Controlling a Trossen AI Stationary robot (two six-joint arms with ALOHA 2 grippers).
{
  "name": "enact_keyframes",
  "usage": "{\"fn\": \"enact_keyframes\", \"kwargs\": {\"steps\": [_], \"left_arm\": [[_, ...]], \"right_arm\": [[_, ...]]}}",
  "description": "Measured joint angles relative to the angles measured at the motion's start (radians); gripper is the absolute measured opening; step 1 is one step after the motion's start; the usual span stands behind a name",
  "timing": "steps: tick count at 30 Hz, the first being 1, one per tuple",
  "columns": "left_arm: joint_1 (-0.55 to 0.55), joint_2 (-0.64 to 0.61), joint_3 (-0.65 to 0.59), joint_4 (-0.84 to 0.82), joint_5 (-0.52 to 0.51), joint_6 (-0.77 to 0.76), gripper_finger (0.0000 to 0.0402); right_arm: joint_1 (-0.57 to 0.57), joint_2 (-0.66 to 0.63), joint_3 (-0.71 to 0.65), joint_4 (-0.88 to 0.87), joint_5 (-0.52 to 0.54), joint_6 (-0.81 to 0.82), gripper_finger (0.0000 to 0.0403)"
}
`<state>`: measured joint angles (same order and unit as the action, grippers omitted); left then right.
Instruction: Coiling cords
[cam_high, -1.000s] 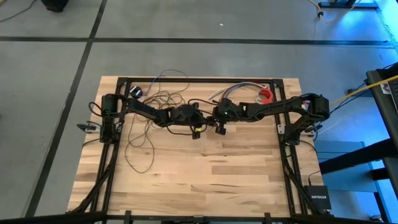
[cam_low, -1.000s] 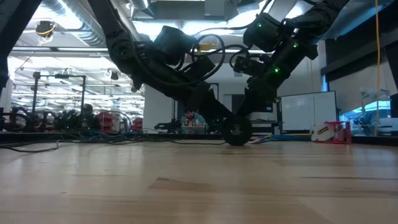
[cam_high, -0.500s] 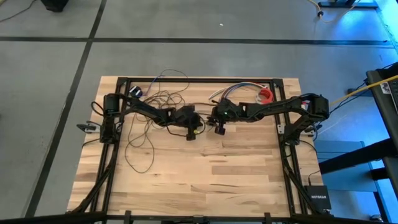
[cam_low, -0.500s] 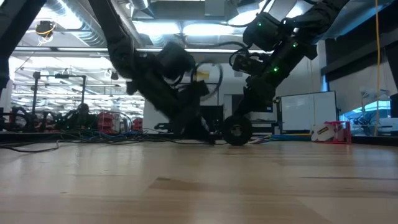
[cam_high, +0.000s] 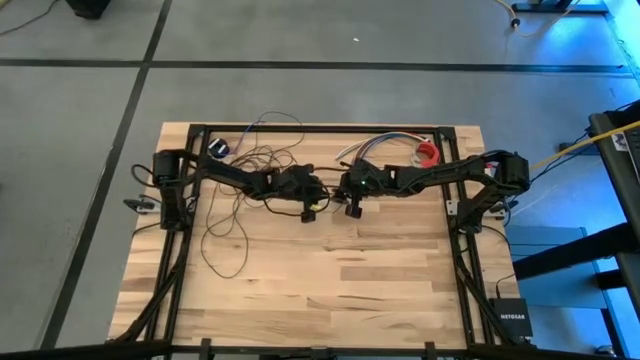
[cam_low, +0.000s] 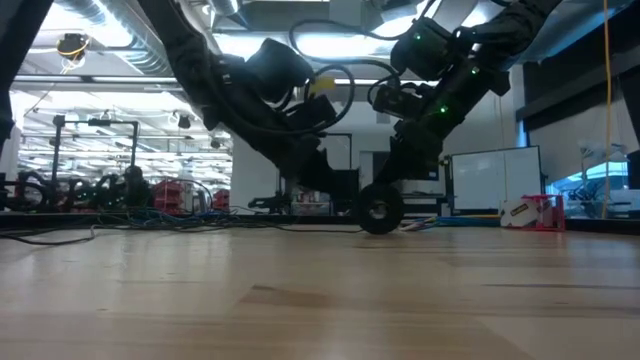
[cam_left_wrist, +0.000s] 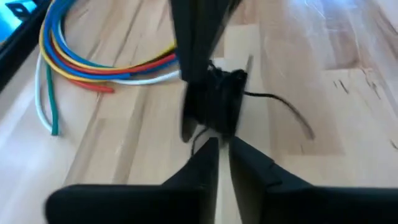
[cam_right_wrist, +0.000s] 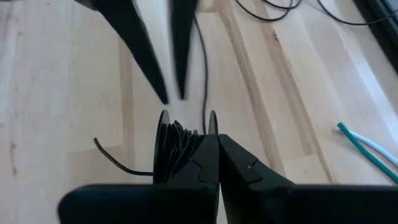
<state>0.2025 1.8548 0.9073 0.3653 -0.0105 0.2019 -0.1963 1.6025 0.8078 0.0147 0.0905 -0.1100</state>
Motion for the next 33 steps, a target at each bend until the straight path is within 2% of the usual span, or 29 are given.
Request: {"fn": "enact_keyframes", "kwargs": {"steps": [7,10,13,21,24,27,30,33], "left_arm": [[-0.004,0.008,0.0,0.048,0.034,0.004,0.0121],[-0.008,0.008,0.0,0.073,0.069,-0.006,0.0143],[-0.008,0.008,0.0,0.069,0.119,0.013,0.0151],[-0.002,0.051,0.002,0.135,0.126,0.013,0.0153],[-0.008,0.057,0.002,0.137,0.124,0.025,0.0137],[-0.011,0.058,0.002,0.151,0.122,0.021,0.0091],[-0.007,0.058,0.002,0.149,0.115,0.014,0.0027],[0.002,0.058,0.002,0.14,0.111,-0.011,0.0011]], "right_arm": [[0.0,0.0,0.0,0.003,-0.014,-0.001,0.0003],[0.0,0.0,0.0,0.007,-0.014,0.0,0.0003],[0.0,0.0,0.0,0.008,-0.014,0.0,0.0003],[0.0,0.0,0.0,0.038,-0.018,0.0,0.0003],[-0.001,0.0,0.0,0.04,-0.024,0.0,0.0003],[0.0,0.0,0.0,0.037,-0.026,-0.001,0.0003],[0.0,0.0,0.0,0.046,-0.025,-0.003,0.0003],[-0.001,0.0,0.0,0.048,-0.023,-0.003,0.0003]]}}
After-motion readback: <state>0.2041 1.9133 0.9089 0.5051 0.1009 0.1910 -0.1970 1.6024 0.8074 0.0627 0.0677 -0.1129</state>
